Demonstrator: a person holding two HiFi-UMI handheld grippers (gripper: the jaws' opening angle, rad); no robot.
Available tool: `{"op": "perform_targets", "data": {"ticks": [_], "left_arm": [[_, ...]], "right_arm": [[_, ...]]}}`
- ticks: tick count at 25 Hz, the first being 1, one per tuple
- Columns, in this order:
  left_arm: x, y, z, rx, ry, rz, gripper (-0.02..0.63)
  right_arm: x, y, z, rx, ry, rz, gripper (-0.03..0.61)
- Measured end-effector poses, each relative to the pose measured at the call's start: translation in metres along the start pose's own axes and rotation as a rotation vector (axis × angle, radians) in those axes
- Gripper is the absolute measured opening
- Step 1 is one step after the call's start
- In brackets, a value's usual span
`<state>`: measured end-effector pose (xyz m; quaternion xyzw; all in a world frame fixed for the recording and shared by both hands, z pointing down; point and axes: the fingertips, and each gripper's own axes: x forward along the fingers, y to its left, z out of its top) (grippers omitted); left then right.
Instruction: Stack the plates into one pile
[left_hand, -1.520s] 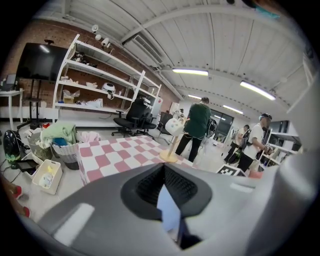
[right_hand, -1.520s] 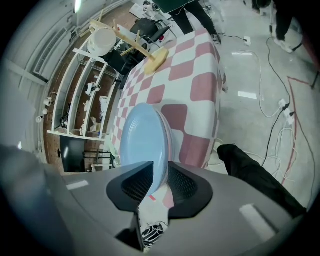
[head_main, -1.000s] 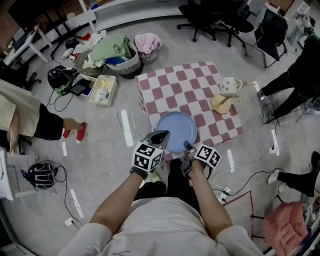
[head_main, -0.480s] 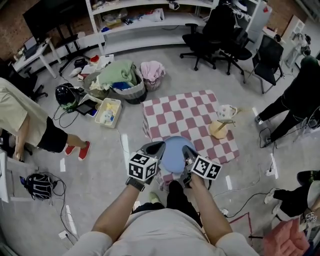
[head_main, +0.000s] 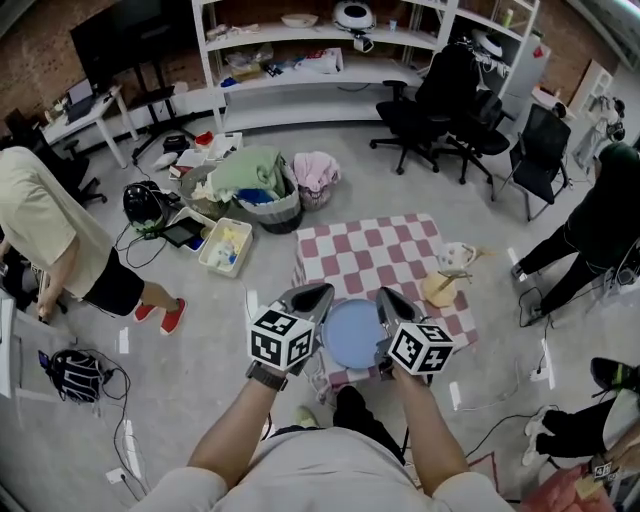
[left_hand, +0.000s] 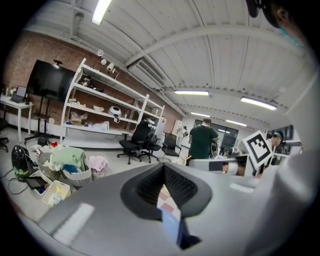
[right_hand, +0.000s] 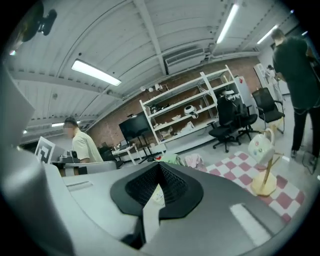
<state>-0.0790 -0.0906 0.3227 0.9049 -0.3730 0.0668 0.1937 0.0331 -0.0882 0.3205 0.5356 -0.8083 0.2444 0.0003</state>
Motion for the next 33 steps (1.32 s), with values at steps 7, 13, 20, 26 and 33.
{"op": "perform_targets", "data": {"ticks": [7,13,20,26,33], "left_arm": [[-0.014,-0.007,0.043,0.048,-0.090,-0.009,0.006],[-0.022,-0.010,0.058,0.082,-0.121,-0.004,0.006],[-0.027,-0.006,0.062,0.087,-0.139,0.009,0.006],[-0.032,-0.004,0.064,0.089,-0.142,0.014,0.006],[-0.033,-0.002,0.064,0.095,-0.149,0.023,0.006]], "right_arm": [[0.001,0.029,0.037,-0.087,-0.072,0.044,0.009],[0.001,0.040,0.049,-0.104,-0.096,0.060,0.009],[0.004,0.046,0.050,-0.111,-0.103,0.072,0.009],[0.005,0.053,0.049,-0.113,-0.097,0.076,0.009],[0.006,0.055,0.049,-0.118,-0.099,0.081,0.009]]}}
